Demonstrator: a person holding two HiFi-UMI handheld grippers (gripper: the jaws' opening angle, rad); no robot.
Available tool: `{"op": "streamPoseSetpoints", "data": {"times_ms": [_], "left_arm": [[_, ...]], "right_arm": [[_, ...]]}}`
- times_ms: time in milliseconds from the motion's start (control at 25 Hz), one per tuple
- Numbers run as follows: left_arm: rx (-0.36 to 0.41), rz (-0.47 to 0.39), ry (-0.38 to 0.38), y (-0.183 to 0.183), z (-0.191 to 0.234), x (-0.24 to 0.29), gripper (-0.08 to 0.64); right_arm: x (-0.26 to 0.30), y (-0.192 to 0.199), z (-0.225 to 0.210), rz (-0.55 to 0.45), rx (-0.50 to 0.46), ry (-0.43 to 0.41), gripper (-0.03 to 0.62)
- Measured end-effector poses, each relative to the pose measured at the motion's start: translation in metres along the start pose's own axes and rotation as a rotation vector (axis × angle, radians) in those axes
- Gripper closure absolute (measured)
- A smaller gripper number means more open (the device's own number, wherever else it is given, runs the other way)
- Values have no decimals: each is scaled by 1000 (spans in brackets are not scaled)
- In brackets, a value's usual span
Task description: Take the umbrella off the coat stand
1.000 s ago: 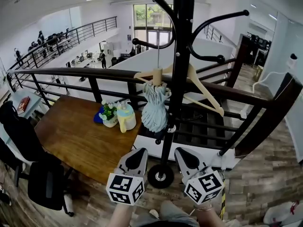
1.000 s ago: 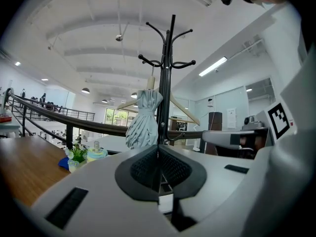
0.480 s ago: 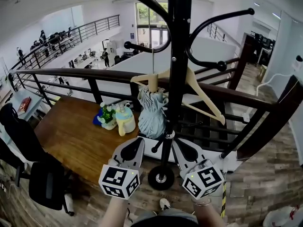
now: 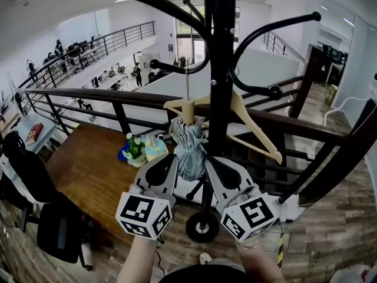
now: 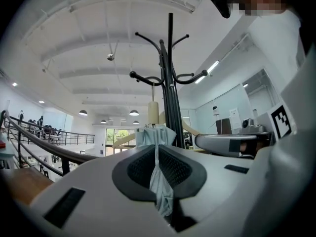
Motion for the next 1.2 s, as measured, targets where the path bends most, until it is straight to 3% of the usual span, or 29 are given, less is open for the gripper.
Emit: {"op": "streamPoseSetpoints", "data": {"times_ms": [320,440,520,680,1200], "left_arm": [[77,-80,22,-37,2,23,542],[103,-92,40,-51,4,34,428],[118,-93,53,-58,4,41,416],[117,-75,95,-68,4,59,321],[146,-9,144,-76,8,94,316]], "right_arm": [[15,-15,-8,-45,-19,-26,563],[18,-20,-10,-64,-21,-30,563],[18,-24,-12,-74,-28,-30,563],[20,-26,-11,-74,-59,-43,563],[22,-16,-21,-57,-54,-20,563]]}}
Point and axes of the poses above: the fingertips, and each gripper's own axes: x forward along the fingers, z to its left, y out of its underside, the point moved 5 cm from there along -x, backward along the fingers, and after that the axes turned 1 degree about -y, right-handed, at the moved point
